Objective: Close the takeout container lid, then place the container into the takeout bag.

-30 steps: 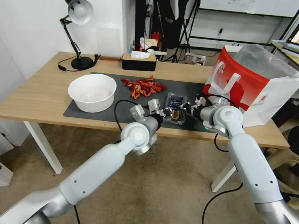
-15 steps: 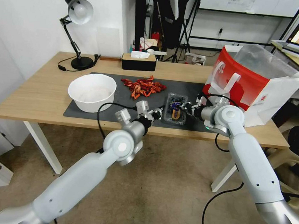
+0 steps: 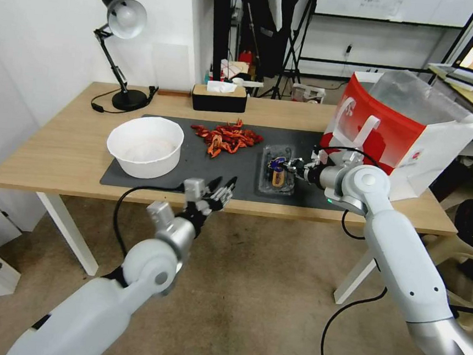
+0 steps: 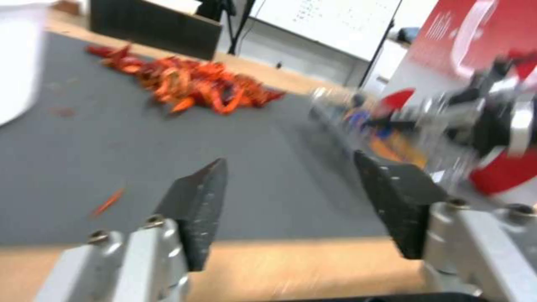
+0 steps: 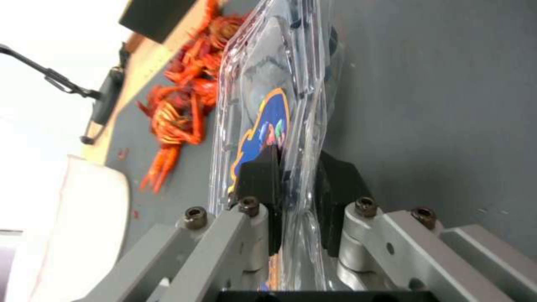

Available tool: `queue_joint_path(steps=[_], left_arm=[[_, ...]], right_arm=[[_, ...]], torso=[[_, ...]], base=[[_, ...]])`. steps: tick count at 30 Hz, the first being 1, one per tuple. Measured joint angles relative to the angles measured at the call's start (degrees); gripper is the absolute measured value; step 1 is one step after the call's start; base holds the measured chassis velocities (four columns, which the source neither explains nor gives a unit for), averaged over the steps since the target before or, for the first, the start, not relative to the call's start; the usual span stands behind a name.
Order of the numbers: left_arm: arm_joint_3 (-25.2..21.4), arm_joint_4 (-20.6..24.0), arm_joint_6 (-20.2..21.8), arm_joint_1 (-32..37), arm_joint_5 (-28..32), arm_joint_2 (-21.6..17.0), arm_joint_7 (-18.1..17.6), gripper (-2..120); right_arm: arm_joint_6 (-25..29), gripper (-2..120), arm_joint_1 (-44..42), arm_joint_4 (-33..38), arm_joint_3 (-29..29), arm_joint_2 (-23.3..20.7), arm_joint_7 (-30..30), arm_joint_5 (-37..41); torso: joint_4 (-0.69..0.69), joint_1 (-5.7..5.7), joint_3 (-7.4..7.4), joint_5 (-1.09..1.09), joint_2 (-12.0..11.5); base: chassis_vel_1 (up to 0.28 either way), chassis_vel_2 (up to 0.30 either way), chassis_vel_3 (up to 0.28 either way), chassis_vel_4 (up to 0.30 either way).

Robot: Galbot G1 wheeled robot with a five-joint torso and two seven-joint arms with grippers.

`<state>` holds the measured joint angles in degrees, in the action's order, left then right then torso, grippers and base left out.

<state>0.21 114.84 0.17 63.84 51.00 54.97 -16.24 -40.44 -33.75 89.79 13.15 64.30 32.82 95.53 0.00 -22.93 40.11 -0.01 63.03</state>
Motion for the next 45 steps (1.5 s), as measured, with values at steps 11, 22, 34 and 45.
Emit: queue_joint_path(steps=[11, 22, 34, 45], left_arm=[[-6.9, 1.8, -5.8, 12.7, -12.1, -1.1, -0.3, 99], [-9.6, 0.4, -9.3, 19.5, -21.8, 3.1, -4.3, 100], [-10.9, -1.6, -11.1, 20.7, -23.1, 4.4, -3.5, 100], [-10.2, -3.4, -11.6, 19.4, -21.9, 4.0, -2.9, 100]], right_arm=[[1.2, 11, 0.3, 3.3, 1.3, -0.3, -0.1, 3.1], [6.9, 10, -1.0, 11.9, 5.5, -4.0, -2.6, 6.6], [20.3, 10, 6.9, 13.8, 8.9, -13.5, -5.6, -2.2], [25.3, 10, 9.2, 4.9, 8.6, -22.5, -9.6, -26.1]], torso=[[0.00, 0.00, -0.01, 0.01, 0.0], [-0.02, 0.01, -0.01, 0.00, 0.0], [0.00, 0.01, 0.00, 0.02, 0.0], [-0.02, 0.01, 0.00, 0.02, 0.0]], base=[[0.000, 0.000, 0.000, 0.000], [0.000, 0.000, 0.000, 0.000], [0.000, 0.000, 0.000, 0.000], [0.000, 0.000, 0.000, 0.000]])
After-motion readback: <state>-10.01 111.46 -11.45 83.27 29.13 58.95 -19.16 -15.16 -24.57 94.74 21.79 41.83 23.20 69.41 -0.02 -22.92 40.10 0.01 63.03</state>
